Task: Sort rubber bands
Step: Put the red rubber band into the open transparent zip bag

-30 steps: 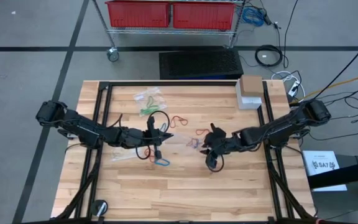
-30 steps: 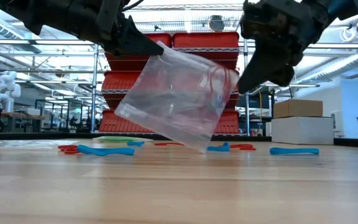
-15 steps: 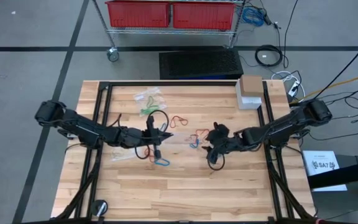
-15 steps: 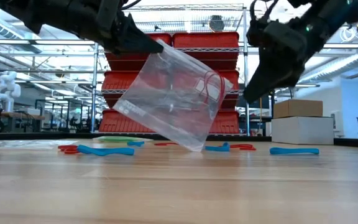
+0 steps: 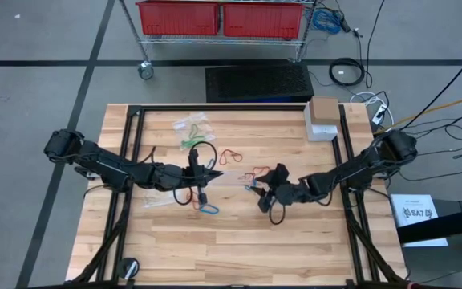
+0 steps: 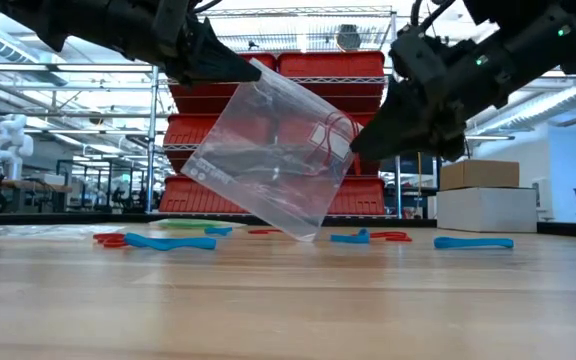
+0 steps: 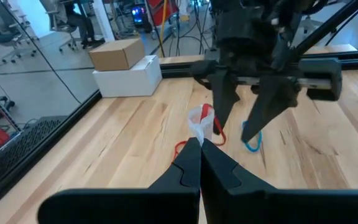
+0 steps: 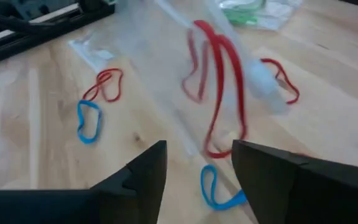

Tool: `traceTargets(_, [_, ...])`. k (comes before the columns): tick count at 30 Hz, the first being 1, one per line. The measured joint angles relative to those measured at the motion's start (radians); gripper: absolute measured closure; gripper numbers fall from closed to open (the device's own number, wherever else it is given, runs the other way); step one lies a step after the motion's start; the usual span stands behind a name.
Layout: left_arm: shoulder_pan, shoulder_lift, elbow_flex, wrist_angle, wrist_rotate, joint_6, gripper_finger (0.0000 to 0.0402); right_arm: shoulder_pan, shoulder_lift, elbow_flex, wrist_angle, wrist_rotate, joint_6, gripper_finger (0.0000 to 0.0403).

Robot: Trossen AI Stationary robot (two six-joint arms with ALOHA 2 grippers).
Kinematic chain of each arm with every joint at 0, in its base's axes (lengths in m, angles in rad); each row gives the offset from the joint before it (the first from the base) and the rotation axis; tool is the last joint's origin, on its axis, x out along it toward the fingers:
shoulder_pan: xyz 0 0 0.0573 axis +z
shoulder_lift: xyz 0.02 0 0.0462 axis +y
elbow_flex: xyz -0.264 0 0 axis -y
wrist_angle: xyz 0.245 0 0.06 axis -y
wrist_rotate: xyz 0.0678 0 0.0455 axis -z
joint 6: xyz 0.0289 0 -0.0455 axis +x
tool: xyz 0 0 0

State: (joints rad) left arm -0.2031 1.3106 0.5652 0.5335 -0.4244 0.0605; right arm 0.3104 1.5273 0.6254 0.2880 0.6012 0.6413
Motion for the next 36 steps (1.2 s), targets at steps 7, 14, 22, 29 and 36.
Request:
traceTargets(7, [0.0,0.0,0.0,0.0,0.0,0.0,0.0401,-0.03,0.009,0.0,0.051,0.019,-0.034,0.0289])
traceTargets(14, [0.0,0.0,0.0,-0.001,0.0,0.0,0.0401,-0.034,0.009,0.001,0.066,0.022,-0.063,0.0395])
traceTargets(22, [0.0,0.0,0.0,-0.026,0.0,-0.002,0.0401,0.01,-0.02,0.048,0.055,-0.005,-0.102,0.04])
traceTargets(29, [0.0,0.0,0.0,-0.043,0.0,-0.003,0.0401,0.01,-0.037,0.212,-0.101,-0.001,-0.261,0.0402])
traceTargets(36, [0.0,0.0,0.0,-0.053,0.001,-0.003,0.0401,-0.045,-0.039,0.334,-0.167,0.002,-0.417,0.0403])
